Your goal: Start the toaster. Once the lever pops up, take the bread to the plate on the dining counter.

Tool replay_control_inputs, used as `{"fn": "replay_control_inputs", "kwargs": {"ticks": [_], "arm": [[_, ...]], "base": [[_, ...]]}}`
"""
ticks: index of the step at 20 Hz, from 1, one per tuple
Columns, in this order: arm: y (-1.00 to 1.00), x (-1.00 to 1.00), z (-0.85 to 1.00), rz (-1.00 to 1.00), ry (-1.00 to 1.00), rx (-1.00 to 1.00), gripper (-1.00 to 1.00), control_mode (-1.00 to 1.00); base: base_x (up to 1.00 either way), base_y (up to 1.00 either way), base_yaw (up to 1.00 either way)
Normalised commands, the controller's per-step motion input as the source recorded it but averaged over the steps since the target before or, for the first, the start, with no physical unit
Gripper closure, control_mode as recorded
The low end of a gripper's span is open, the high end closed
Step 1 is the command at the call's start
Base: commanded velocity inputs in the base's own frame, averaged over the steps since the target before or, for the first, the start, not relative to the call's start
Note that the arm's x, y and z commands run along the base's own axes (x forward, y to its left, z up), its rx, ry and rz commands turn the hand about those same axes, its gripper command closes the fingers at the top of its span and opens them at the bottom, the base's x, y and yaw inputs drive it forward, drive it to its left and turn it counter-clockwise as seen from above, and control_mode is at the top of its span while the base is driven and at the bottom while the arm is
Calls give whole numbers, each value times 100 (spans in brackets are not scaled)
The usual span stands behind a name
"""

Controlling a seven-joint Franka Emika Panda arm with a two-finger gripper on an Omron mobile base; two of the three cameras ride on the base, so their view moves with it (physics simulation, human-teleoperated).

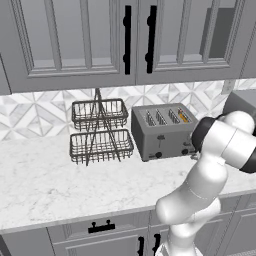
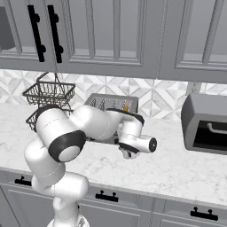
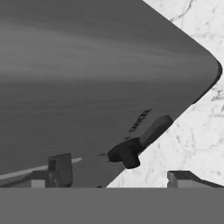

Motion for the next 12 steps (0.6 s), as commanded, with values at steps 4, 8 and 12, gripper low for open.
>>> {"fn": "replay_control_inputs", "kwargs": {"ticks": [4,8,12], "arm": [[-1,-18,23,-4,1,-1,-100,-100],[-2,-66,98,0,0,0,-100,-100],[1,-55,100,0,0,-4,-100,-100]], "base": [[0,0,0],[0,0,0],[0,0,0]]}}
